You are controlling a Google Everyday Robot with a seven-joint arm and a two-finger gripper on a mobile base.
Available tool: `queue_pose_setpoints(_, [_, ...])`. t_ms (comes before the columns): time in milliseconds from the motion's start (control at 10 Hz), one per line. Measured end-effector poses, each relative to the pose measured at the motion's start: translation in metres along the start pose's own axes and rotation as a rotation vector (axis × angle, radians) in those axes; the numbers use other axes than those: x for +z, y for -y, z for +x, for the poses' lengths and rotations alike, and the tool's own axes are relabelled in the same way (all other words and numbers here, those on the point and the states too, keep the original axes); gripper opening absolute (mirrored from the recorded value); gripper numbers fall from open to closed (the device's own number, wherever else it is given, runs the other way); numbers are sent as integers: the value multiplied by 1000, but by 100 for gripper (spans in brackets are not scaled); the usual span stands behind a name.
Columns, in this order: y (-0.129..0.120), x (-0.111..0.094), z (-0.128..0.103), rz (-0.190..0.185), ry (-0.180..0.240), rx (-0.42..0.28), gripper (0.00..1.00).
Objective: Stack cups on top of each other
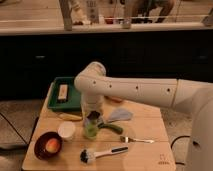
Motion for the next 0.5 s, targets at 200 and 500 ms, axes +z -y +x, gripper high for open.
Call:
queue_pose_setpoints(200, [6,6,-6,-4,43,-19,0])
queue_pose_setpoints(500, [10,13,-13,-4,65,-31,0])
